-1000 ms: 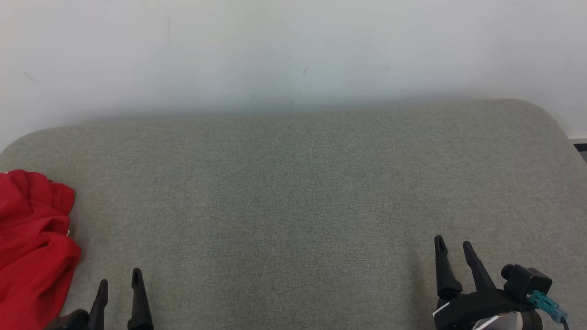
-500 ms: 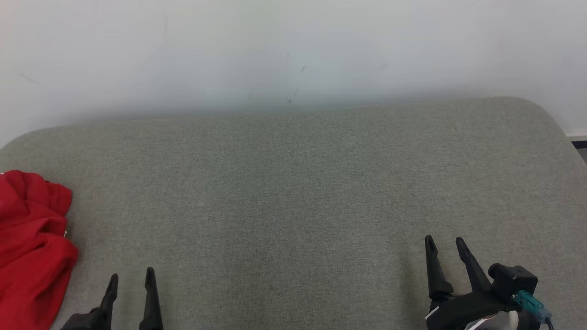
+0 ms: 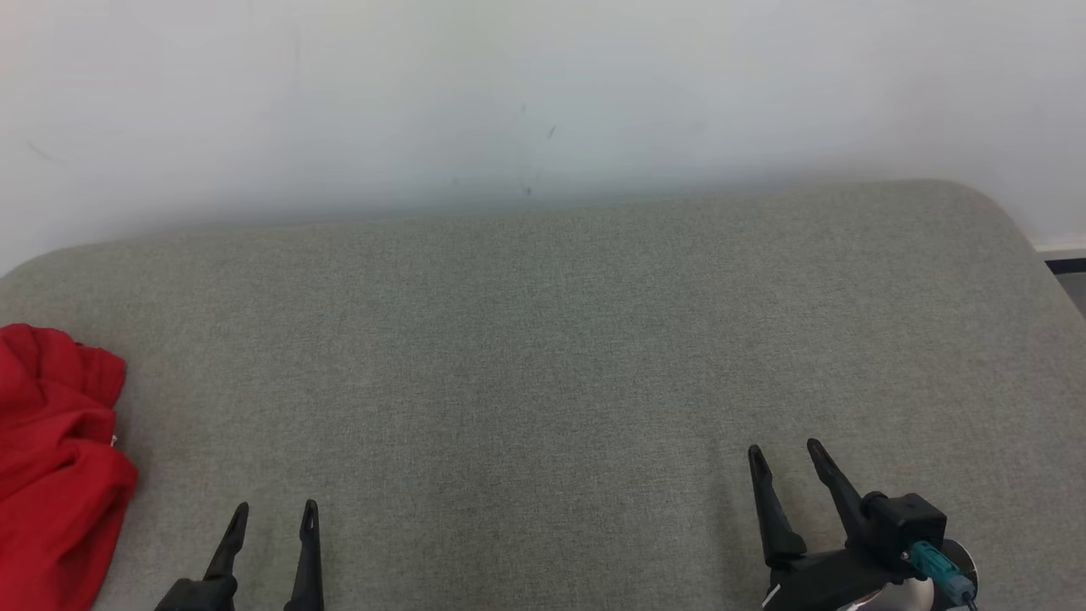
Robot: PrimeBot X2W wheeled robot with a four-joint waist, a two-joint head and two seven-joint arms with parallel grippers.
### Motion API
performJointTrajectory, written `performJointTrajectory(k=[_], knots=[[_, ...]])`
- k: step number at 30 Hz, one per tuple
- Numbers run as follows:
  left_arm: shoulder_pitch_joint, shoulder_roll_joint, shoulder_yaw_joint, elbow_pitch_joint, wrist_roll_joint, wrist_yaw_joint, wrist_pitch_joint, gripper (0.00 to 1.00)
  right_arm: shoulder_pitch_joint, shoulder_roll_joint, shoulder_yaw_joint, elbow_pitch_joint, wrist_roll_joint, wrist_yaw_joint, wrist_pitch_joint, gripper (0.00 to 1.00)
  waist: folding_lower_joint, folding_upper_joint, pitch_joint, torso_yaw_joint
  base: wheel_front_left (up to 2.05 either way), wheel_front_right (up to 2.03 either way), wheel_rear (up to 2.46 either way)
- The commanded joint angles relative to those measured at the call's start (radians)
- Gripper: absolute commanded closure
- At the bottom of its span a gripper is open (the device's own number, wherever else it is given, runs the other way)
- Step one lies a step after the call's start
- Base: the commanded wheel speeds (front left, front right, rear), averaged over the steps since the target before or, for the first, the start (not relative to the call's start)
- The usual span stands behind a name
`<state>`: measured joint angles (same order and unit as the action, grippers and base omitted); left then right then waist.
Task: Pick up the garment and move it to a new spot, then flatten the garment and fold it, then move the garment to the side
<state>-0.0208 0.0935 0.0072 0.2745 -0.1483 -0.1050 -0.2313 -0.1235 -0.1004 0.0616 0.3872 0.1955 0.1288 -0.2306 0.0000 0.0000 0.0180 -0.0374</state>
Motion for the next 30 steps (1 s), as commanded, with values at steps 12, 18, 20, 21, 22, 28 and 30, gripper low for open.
performJointTrajectory(k=[12, 18, 20, 21, 22, 28, 30], knots=[[0.02, -0.003, 0.005, 0.008, 0.1, 0.006, -0.029, 0.0, -0.008, -0.008, 0.01, 0.022, -0.099, 0.003, -0.029, 0.0, 0.0, 0.0, -0.013, -0.012, 0.0, 0.0, 0.0], [0.021, -0.009, 0.017, 0.008, 0.121, 0.005, -0.035, 0.0, -0.011, -0.005, -0.001, 0.03, -0.133, 0.003, -0.036, 0.0, 0.0, 0.0, -0.015, -0.016, 0.0, 0.0, 0.0], [0.021, -0.011, 0.02, 0.007, 0.119, 0.003, -0.035, 0.0, -0.011, -0.004, -0.003, 0.031, -0.134, 0.003, -0.036, 0.0, 0.0, 0.0, -0.013, -0.014, 0.0, 0.0, 0.0], [0.021, -0.012, 0.021, 0.007, 0.119, 0.003, -0.035, 0.0, -0.01, -0.004, -0.002, 0.031, -0.133, 0.003, -0.036, 0.0, 0.0, 0.0, -0.012, -0.012, 0.0, 0.0, 0.0], [0.021, -0.013, 0.022, 0.008, 0.118, 0.002, -0.035, 0.0, -0.009, -0.003, -0.002, 0.031, -0.13, 0.003, -0.036, 0.0, 0.0, 0.0, -0.011, -0.008, 0.0, 0.0, 0.0], [0.017, -0.02, 0.044, 0.019, 0.105, 0.007, -0.035, 0.0, -0.006, -0.009, 0.012, 0.014, -0.126, 0.003, -0.034, 0.0, 0.0, 0.0, -0.003, 0.045, 0.0, 0.0, 0.0], [0.014, -0.021, 0.051, 0.021, 0.106, 0.009, -0.035, 0.0, -0.004, -0.005, 0.017, 0.008, -0.127, 0.003, -0.034, 0.0, 0.0, 0.0, -0.002, 0.078, 0.0, 0.0, 0.0]])
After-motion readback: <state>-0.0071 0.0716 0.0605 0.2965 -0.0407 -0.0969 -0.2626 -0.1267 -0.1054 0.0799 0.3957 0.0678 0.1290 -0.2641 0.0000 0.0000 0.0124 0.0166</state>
